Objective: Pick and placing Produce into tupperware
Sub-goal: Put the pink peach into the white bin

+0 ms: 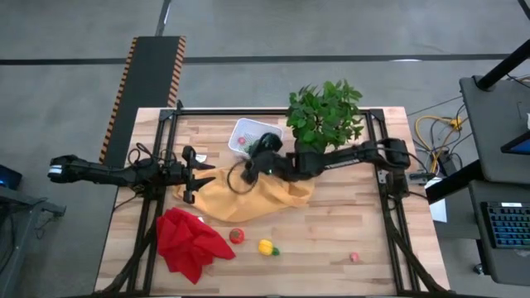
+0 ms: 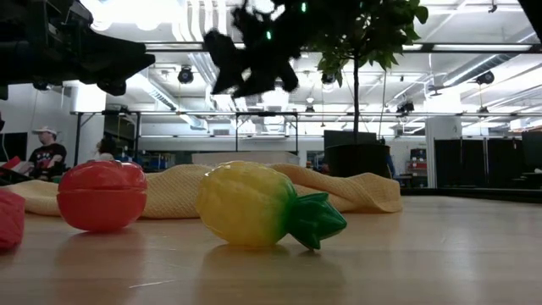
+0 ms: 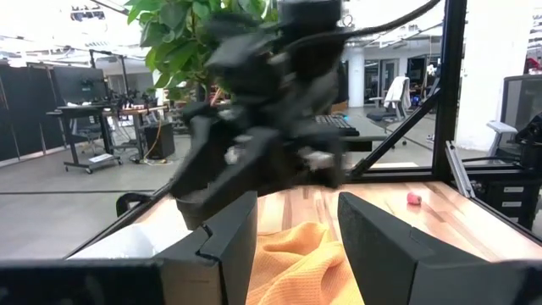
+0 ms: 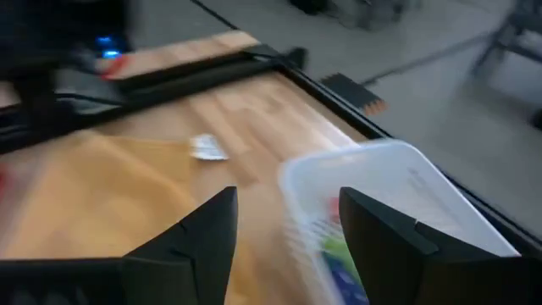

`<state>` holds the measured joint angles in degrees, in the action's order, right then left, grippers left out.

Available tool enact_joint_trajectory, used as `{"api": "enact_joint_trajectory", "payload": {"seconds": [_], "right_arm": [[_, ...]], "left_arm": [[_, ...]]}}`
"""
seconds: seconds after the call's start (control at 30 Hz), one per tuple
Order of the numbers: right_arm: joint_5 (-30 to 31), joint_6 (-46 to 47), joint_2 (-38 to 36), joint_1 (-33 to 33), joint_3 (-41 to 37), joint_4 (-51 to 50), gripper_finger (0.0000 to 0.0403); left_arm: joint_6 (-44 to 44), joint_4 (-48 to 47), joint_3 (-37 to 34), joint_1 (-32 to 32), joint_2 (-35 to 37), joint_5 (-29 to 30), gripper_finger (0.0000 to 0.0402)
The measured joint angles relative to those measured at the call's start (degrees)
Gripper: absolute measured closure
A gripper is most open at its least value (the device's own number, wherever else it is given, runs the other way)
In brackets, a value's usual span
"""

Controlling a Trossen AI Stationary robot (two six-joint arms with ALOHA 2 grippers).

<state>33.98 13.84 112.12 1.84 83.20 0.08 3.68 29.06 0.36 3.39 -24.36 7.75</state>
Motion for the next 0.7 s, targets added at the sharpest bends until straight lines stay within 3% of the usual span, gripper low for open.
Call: {"api": "enact_joint_trajectory", "payload": {"seconds": [0.23,0.37,0.53,0.7], "right_arm": [[0.4,-5.7,-1.5,9.4,4.0,-0.7,0.0205],[0.5,-4.9,-4.3,14.6,4.3,-6.1,0.0205],[0.7,3.9,-8.7,20.8,4.4,-20.1,0.0209],[0.6,18.7,-11.7,27.0,4.4,-36.5,0.0216]], "left_arm": [[0.0,0.1,0.0,0.0,0.1,0.0,0.0249],[0.0,0.0,0.0,0.0,0.0,0.0,0.0249],[-0.1,0.0,0.0,0.0,-0.2,0.0,0.0249],[-0.1,0.0,0.0,0.0,-0.3,0.0,0.0249]]}}
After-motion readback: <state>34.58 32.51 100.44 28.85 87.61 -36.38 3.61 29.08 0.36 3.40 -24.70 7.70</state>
